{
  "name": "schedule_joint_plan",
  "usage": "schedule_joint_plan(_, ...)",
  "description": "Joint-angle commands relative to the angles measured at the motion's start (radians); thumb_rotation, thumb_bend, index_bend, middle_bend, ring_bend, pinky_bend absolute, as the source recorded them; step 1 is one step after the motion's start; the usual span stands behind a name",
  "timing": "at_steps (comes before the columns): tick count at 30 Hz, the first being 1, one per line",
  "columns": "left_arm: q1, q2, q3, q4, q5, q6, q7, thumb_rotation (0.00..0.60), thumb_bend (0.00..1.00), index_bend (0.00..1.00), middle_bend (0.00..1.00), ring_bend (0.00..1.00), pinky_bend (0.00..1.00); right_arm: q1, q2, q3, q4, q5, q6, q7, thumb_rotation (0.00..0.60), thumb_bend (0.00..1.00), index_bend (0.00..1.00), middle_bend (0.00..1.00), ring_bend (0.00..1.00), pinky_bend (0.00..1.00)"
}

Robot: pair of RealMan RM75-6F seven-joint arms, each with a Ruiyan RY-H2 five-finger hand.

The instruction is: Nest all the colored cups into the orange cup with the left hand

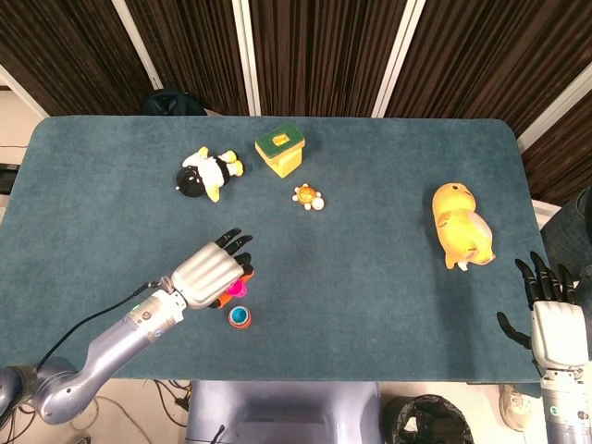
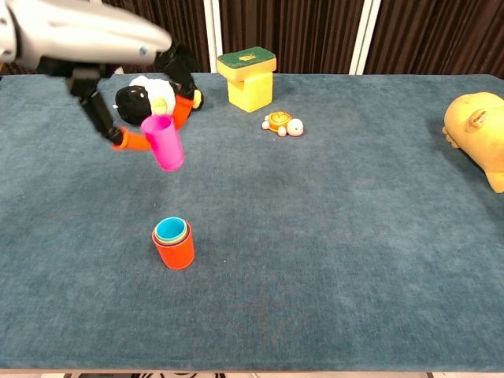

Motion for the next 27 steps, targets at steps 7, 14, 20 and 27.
schedule_joint_plan(7, 0.055, -0.065, 0.059, 0.103, 0.157, -0.039, -0.116, 0.6, 0.29, 0.51, 0.31, 0.05, 0.08, 0.0, -0.001, 0.003, 0.003, 0.005, -0.001, 0.002, 0.6, 0.31, 0.12, 0.04, 0.15, 0.0)
schedule_joint_plan(14, 0.076, -0.108, 0.088, 0.158, 0.226, -0.046, -0.153, 0.6, 0.29, 0.51, 0.31, 0.05, 0.08, 0.001, 0.001, 0.002, 0.004, 0.005, -0.004, 0.004, 0.6, 0.31, 0.12, 0.04, 0.15, 0.0)
schedule_joint_plan(20, 0.084, -0.135, 0.094, 0.194, 0.25, -0.048, -0.171, 0.6, 0.29, 0.51, 0.31, 0.05, 0.08, 0.0, 0.001, 0.002, 0.0, 0.006, -0.004, 0.002, 0.6, 0.31, 0.12, 0.04, 0.15, 0.0)
schedule_joint_plan(27, 0.086, -0.155, 0.081, 0.213, 0.267, -0.038, -0.185, 0.6, 0.29, 0.51, 0.31, 0.05, 0.08, 0.001, 0.0, 0.001, 0.002, 0.004, -0.004, 0.002, 0.6, 0.31, 0.12, 0.04, 0.15, 0.0)
